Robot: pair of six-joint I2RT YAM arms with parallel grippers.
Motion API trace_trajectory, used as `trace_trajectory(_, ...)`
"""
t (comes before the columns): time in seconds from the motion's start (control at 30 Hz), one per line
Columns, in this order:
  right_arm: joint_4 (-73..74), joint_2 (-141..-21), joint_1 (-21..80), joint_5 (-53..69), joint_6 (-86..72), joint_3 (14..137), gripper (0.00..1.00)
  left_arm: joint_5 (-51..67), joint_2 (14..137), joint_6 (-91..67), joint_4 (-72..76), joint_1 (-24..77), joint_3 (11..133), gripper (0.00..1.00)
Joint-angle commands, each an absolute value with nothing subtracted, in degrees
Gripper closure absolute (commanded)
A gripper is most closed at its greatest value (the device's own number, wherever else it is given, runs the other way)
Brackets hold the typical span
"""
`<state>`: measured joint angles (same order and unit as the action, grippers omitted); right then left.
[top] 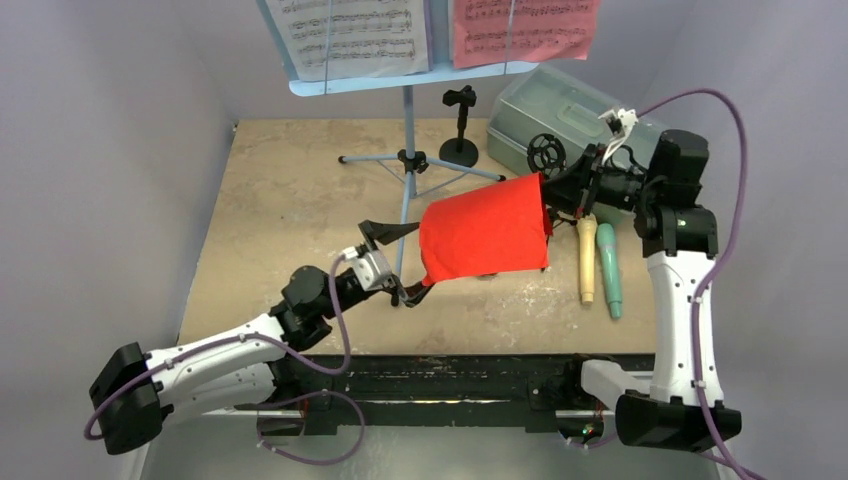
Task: Pack up the instrument practice props
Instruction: Place the sheet music at the corner of the board.
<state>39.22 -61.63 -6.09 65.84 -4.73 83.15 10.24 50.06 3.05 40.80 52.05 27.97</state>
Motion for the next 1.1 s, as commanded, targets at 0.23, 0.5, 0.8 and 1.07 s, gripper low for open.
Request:
trace_trajectory(0.23, 31.7, -60.7, -5.4, 70.5, -6.7, 70.9, 1.0, -7.9, 62.0, 14.3, 60.0, 56.3, 26.7, 0.03)
trace_trajectory(0.5, 34.3, -62.6, -3.9, 68.4, -2.4, 70.1, 1.0, -14.1, 59.9, 11.5, 60.3, 56.3, 25.6, 0.13)
trace_trajectory(0.8, 35.2, -63.5, -2.4, 67.0, -0.4, 69.3, 1.0, -10.9, 59.2, 9.6, 59.3, 56.3, 27.6, 0.23)
trace_trajectory(1.07, 35.2, -64.5, -1.7, 65.3, 2.5, 68.3, 1.0, -12.2, 56.8, 5.0, 50.7, 55.4, 30.0, 0.73)
